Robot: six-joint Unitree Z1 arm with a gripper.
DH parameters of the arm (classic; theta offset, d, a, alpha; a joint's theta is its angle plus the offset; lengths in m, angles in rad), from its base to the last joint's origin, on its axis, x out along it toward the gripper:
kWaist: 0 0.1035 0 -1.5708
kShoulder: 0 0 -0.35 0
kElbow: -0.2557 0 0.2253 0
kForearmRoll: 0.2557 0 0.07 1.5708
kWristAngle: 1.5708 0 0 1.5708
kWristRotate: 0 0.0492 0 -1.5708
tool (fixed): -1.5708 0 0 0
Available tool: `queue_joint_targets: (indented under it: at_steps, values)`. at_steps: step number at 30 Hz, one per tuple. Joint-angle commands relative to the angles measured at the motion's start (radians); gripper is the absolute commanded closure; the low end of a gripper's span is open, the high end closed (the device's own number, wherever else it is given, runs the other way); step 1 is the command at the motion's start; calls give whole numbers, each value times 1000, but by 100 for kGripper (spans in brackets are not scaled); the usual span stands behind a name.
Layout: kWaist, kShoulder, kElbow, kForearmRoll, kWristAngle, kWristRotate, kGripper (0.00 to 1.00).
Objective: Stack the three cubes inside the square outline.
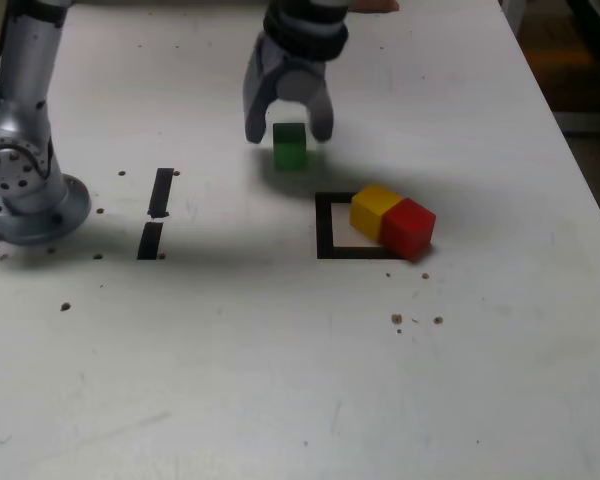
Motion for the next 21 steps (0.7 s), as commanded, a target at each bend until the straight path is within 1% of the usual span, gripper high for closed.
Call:
queue_joint_targets:
  at_steps: [1, 4, 7, 10, 15, 18, 21]
  values:
    - [-12, -48, -12, 15, -3, -18, 0]
    - [-48, -97, -52, 58, -12, -54, 0]
    - [-99, -99, -120, 106, -35, -111, 0]
    - [-165, -61, -195, 136, -65, -234, 0]
    - [-247, 7, -247, 139, -104, -457, 0]
    - [-269, 45, -264, 143, -118, -543, 0]
    - [-277, 85, -284, 144, -127, -585, 0]
